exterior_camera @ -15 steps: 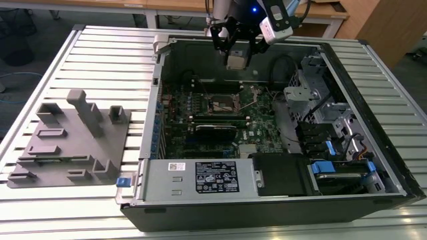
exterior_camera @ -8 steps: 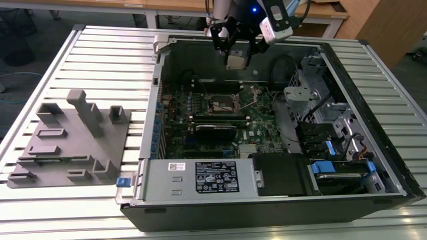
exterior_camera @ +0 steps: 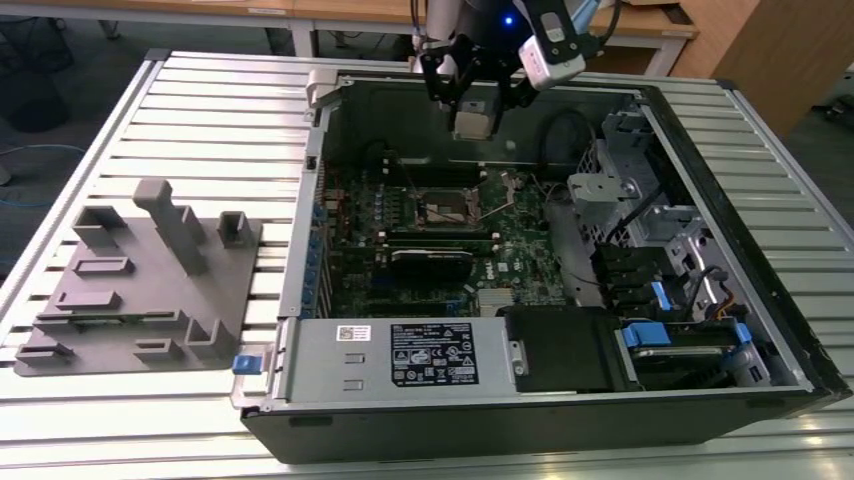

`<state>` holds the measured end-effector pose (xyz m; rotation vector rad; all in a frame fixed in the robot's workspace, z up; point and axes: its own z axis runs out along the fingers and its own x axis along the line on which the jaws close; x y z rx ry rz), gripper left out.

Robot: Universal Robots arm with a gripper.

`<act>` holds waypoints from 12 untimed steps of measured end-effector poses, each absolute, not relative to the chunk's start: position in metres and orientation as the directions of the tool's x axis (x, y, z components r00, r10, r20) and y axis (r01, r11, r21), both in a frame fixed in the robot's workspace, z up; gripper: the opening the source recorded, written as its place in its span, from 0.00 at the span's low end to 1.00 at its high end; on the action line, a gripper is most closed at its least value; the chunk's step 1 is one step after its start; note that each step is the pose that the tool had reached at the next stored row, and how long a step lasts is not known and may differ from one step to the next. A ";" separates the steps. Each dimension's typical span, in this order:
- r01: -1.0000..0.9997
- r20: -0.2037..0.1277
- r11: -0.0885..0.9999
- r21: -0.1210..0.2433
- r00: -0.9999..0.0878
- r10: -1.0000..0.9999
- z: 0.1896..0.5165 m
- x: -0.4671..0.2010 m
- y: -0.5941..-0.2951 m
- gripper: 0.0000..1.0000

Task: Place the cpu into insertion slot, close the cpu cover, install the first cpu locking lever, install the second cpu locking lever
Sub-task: 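Place the cpu into insertion slot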

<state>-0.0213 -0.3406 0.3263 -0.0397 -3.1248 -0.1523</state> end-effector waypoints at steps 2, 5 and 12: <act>0.026 0.014 0.995 0.097 -1.000 0.025 0.324 -0.021 -0.342 0.54; 0.026 0.014 0.995 0.097 -1.000 0.025 0.321 -0.021 -0.346 0.54; 0.025 0.011 0.995 0.097 -1.000 0.024 0.311 -0.022 -0.357 0.54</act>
